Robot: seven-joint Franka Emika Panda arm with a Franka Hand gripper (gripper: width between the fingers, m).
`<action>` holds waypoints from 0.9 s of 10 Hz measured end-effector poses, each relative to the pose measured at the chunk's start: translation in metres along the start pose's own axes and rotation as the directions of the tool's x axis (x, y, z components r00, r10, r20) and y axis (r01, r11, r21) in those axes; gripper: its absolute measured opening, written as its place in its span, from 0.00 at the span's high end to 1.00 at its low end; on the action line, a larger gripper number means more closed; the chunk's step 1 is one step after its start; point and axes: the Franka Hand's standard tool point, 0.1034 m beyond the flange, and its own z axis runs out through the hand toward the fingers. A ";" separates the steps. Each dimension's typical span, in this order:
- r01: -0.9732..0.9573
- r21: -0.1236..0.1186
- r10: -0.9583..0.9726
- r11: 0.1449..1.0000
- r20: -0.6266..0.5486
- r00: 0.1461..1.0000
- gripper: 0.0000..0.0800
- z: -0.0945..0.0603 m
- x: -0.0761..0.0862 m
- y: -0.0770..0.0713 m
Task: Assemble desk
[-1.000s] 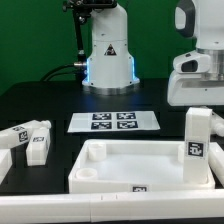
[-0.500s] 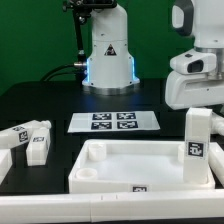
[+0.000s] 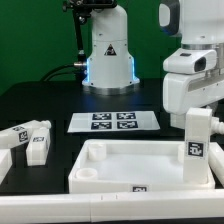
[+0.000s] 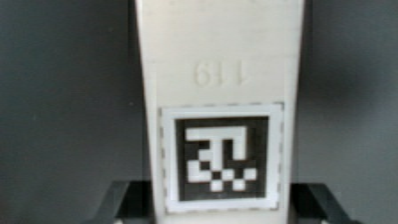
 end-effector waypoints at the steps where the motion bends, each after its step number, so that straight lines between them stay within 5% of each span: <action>1: 0.181 -0.010 -0.181 0.983 0.001 0.983 0.64 -0.003 0.000 -0.001; 3: 0.441 -0.047 -0.442 0.896 -0.010 0.897 0.64 -0.013 -0.013 0.003; 4: 0.484 -0.078 -0.486 0.872 -0.021 0.874 0.64 -0.014 -0.025 0.020; 8: 0.665 -0.077 -0.667 0.743 0.005 0.745 0.64 -0.012 -0.028 0.021; 9: 0.771 -0.081 -0.772 0.632 0.016 0.635 0.64 -0.013 -0.026 0.017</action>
Offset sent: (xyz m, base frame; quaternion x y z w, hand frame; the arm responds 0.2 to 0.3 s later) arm -0.0093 -0.0217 0.0106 0.0032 0.1277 -0.1909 0.9733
